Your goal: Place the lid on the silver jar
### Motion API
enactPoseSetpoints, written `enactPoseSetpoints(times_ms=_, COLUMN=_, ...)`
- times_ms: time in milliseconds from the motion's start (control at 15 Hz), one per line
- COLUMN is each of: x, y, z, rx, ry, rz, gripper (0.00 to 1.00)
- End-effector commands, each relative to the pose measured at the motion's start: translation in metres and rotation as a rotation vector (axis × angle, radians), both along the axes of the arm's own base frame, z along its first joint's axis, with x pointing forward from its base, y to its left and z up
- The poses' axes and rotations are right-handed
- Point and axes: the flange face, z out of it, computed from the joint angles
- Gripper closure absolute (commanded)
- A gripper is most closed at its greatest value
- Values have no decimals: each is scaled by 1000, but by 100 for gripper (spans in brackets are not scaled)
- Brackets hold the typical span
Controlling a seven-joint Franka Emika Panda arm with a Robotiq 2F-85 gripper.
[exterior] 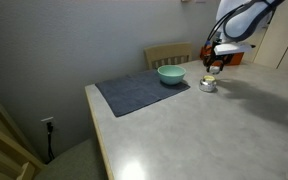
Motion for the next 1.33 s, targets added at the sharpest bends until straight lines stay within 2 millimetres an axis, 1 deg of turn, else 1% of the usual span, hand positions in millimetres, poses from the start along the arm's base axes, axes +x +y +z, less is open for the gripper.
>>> enactPoseSetpoints(times_ms=0, x=-21, y=12, z=20, rx=-45, ry=-13, rz=10, gripper=56)
enactPoseSetpoints(times_ms=133, x=-28, y=26, z=31, rx=-50, ry=-8, rz=39, gripper=56)
enactPoseSetpoints(times_ms=467, x=-47, y=62, z=53, rx=10, ry=16, rz=144, gripper=56)
enactPoseSetpoints(times_ms=667, x=-55, y=74, z=60, rx=70, ry=47, rz=172, gripper=56)
enactPoseSetpoints(times_ms=800, x=-56, y=74, z=56, rx=99, ry=79, rz=177, gripper=56)
enactPoseSetpoints(times_ms=1000, x=-52, y=65, z=45, rx=107, ry=121, rz=187, gripper=56)
enactPoseSetpoints(times_ms=1267, x=-46, y=56, z=33, rx=133, ry=163, rz=272, gripper=56)
